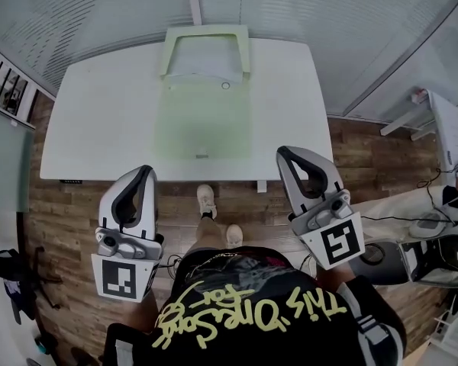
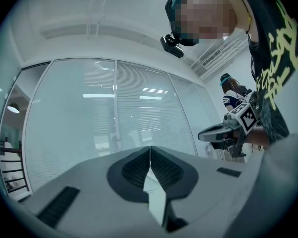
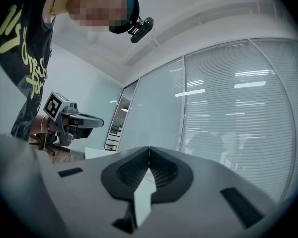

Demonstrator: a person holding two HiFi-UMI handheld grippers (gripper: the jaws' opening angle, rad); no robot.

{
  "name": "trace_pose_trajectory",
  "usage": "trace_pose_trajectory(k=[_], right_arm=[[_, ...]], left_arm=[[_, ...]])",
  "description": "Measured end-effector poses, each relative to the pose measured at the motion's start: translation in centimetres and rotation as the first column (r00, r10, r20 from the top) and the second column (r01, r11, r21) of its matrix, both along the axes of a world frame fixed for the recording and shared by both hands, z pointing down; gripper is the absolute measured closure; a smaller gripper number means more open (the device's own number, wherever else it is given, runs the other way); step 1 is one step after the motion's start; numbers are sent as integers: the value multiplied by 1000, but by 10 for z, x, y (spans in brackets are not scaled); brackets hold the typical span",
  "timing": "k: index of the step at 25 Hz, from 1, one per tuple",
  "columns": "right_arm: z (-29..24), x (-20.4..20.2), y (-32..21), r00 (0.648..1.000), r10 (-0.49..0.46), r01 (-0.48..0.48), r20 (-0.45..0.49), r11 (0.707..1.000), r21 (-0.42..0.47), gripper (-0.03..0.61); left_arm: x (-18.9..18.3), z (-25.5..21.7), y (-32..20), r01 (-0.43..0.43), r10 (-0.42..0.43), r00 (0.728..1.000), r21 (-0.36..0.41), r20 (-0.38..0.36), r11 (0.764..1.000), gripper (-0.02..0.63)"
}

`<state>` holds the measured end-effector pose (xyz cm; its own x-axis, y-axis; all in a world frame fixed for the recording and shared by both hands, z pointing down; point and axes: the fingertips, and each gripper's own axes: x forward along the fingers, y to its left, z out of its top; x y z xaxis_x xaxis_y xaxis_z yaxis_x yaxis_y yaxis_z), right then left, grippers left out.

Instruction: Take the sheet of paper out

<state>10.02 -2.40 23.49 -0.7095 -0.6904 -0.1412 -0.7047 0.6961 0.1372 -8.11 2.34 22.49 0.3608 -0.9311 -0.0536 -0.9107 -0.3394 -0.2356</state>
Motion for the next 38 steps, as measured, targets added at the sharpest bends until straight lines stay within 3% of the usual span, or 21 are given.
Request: trace_pose_trajectory(k=[11, 38], right_arm=[[-5, -25, -50, 999, 40, -40, 1, 999, 21, 571], [4, -75, -170, 994, 109, -110, -17, 993, -37, 571]], left_arm=[[-28, -4, -60, -47, 47, 999, 36, 1, 998, 604], [-78, 18, -194, -105, 105, 994, -73, -1, 992, 604]])
